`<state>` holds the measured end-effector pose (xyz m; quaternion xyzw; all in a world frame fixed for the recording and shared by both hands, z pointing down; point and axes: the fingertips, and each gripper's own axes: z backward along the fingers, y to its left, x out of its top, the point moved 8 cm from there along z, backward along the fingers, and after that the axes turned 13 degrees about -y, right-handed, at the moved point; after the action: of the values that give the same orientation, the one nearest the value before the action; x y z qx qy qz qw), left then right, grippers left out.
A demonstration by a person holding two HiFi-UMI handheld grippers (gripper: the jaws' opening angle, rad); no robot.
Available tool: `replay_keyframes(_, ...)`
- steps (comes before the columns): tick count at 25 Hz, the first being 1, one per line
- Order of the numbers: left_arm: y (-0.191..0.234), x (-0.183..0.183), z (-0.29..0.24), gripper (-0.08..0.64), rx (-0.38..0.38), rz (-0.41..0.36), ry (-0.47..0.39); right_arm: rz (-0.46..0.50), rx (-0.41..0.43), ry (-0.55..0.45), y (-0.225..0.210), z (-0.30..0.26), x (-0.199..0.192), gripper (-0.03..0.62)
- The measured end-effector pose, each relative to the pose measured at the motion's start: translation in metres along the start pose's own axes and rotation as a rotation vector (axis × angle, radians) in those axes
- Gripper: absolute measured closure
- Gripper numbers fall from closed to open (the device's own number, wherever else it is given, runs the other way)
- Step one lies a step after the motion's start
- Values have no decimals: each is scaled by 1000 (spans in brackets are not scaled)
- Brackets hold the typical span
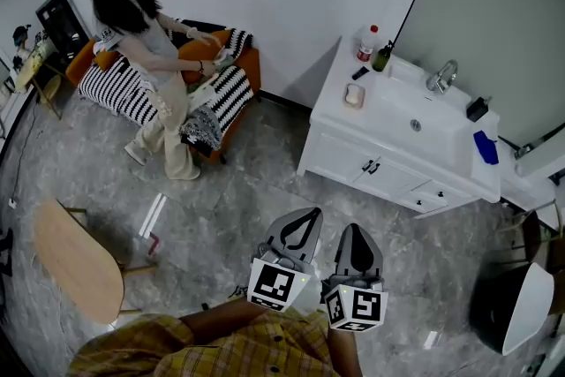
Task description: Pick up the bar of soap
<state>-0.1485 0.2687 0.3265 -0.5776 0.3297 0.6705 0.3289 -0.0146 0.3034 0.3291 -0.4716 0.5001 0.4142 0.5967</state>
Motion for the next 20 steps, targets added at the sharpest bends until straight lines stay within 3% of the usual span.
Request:
replay_keyframes(12, 27, -17, -205, 548, 74, -37, -3, -18, 68, -6, -135, -169, 10, 572)
replay_keyframes(16, 32, -23, -254, 548, 91, -38, -11, -37, 60, 2, -172, -205, 11, 572)
replay_keyframes(20, 37, -32, -285, 548, 102, -33, 35, -51, 65, 23, -193, -230, 6, 572)
